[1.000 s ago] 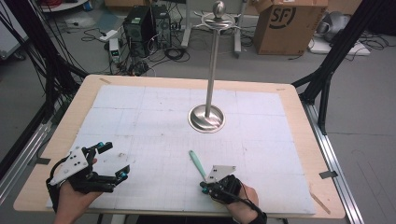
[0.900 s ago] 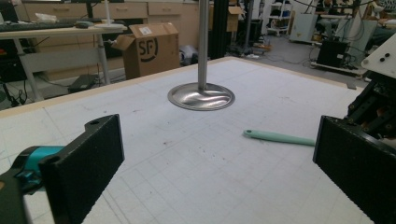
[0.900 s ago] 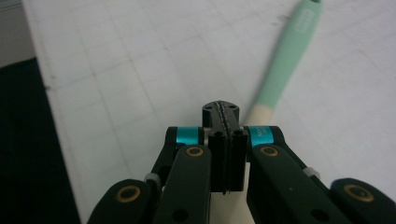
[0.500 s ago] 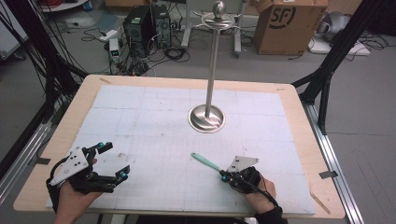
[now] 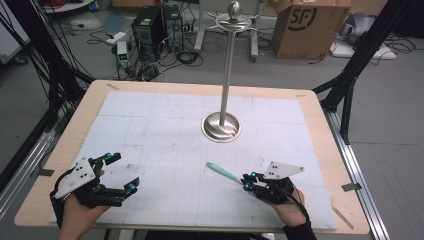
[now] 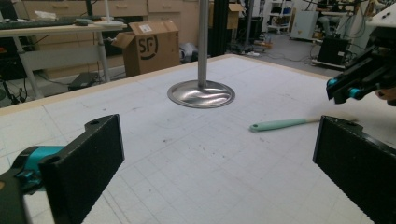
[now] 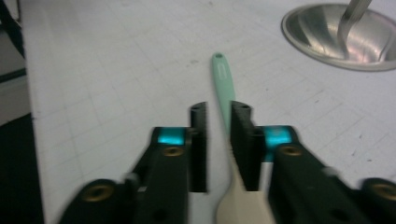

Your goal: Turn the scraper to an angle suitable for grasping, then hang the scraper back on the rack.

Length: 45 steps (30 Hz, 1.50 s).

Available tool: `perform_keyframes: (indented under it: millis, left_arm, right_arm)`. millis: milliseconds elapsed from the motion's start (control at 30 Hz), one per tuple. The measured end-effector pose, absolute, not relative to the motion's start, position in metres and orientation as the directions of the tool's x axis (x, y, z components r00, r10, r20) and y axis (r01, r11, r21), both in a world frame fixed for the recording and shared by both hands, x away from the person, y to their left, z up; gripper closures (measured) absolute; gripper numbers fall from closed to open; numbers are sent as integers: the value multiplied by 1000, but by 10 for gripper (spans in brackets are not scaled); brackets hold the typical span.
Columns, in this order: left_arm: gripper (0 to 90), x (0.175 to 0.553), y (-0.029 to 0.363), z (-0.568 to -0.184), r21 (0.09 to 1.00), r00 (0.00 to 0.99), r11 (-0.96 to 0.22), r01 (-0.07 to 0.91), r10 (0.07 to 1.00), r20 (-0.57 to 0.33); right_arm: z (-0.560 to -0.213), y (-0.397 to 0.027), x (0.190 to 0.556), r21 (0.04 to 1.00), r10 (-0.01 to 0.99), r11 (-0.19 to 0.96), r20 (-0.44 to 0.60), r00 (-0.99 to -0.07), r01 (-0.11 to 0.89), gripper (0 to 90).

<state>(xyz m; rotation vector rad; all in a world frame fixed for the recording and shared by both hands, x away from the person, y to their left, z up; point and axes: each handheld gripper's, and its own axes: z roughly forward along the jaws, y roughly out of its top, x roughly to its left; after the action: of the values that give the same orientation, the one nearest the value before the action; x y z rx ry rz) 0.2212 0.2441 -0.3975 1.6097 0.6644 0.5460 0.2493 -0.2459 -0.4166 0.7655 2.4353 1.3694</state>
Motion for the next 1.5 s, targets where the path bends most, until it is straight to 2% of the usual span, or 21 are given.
perform_keyframes:
  millis: [33,167,200,233,333,367,400,433,533,733,933,1233,1400,1467,1500]
  left_arm:
    - [25,221,244,-397,990,722,-84,113,691,-24]
    - [25,220,244,-397,990,722,-85,110,692,-20]
    - [25,219,244,-397,990,722,-84,110,692,-22]
    - [25,219,243,-396,991,722,-83,109,692,-21]
    - [25,219,243,-397,990,723,-86,110,690,-21]
    - [25,220,243,-397,990,724,-89,111,690,-19]
    - [25,220,243,-397,990,722,-86,112,692,-22]
    - [25,220,243,-397,990,722,-86,112,692,-22]
    - [25,220,242,-397,990,722,-85,113,691,-23]
    - [25,221,241,-398,990,724,-85,114,689,-24]
    - [25,222,239,-398,989,728,-92,115,685,-22]
    - [25,221,240,-398,990,728,-85,116,685,-26]
    - [25,221,240,-399,989,729,-90,118,684,-25]
    - [25,221,241,-399,989,728,-91,118,685,-24]
    - [25,221,242,-399,989,728,-89,119,685,-26]
  right_arm:
    - [-414,-248,248,847,550,421,45,-834,324,579]
    - [-408,-259,245,870,538,383,63,-841,310,394]
    - [-408,-259,245,870,538,383,63,-841,310,394]
    - [-406,-264,243,881,533,355,85,-842,314,313]
    - [-403,-270,243,887,533,343,87,-841,310,208]
    - [-402,-271,242,884,535,353,78,-841,306,145]
    - [-402,-271,242,884,535,353,78,-841,306,145]
    - [-402,-271,241,877,564,363,63,-823,316,0]
    - [-400,-271,241,867,586,370,61,-808,333,0]
    - [-398,-269,243,853,580,423,4,-814,306,0]
    - [-394,-253,255,780,539,548,-52,-841,303,0]
    - [-392,-230,279,674,505,649,-36,-862,352,7]
    - [-395,-217,293,596,492,703,-14,-871,388,76]
    - [-396,-213,298,560,485,728,-13,-874,395,162]
    - [-396,-211,299,544,485,736,-10,-874,402,167]
